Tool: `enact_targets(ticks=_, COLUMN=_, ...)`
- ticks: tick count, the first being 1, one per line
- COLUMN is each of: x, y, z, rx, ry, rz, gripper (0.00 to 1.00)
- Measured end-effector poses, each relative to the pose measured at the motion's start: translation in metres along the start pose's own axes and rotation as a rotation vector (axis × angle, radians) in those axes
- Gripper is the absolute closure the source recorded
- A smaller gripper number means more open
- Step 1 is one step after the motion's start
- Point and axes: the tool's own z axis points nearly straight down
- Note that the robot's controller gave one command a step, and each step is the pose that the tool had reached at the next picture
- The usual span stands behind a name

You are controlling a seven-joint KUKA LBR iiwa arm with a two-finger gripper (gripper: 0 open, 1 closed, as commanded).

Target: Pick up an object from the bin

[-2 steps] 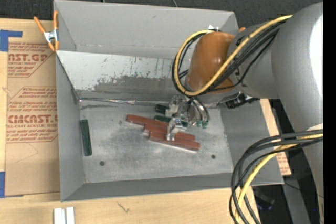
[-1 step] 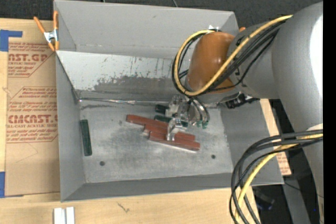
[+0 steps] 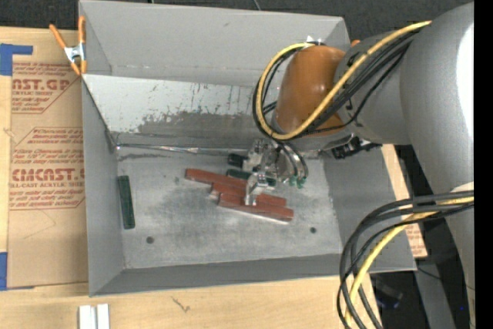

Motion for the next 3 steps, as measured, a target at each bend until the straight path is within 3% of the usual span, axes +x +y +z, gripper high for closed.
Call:
enact_targets(ticks=1, x=-0.003, y=0.0, z=-0.007, rx=0.0, ry=-0.013, rz=0.001, gripper=1.0)
enact_targets(ticks=3, x=0.0, y=0.0, z=-0.019, rx=0.001, ry=0.004, rz=0.0, gripper=1.0)
